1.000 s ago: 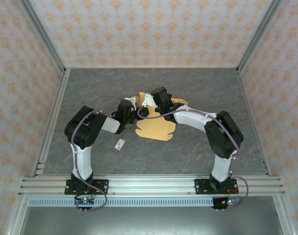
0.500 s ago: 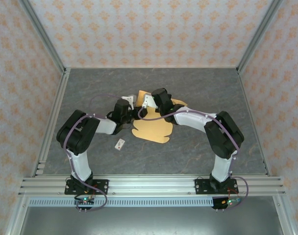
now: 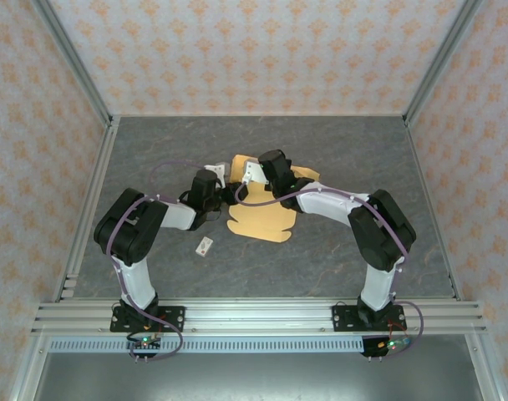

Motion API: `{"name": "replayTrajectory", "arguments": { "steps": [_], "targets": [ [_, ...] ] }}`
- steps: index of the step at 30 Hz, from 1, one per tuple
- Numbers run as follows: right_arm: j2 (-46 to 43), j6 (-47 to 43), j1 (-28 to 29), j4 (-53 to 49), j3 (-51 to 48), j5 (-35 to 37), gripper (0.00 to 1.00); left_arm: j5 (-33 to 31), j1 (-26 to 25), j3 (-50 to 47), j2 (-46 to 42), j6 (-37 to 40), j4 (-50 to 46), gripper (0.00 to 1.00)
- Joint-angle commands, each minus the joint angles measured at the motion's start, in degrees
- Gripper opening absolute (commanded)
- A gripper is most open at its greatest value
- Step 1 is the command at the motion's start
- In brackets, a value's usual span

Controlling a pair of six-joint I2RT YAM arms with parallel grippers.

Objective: Fold the paper box

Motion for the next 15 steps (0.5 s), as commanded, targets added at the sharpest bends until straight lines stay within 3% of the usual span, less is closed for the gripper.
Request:
{"name": "replayTrajectory", "arguments": {
  "steps": [1,7,15],
  "targets": [
    [-0.9,0.4,0.2,-1.0,-0.9,-0.4,0.0,2.1,0.4,2.3,1.1,-1.4,5.0,0.39],
    [-0.3,0.8,0.3,-1.5,-0.4,-0.5,0.0,3.7,-0.5,2.7,2.4,-2.8,7.2,0.34],
    [0.1,1.8,0.6,-1.4,-0.5,-0.3,0.0,4.8,-1.8,3.6,5.8,-3.6,9.4,0.35]
  ]
}}
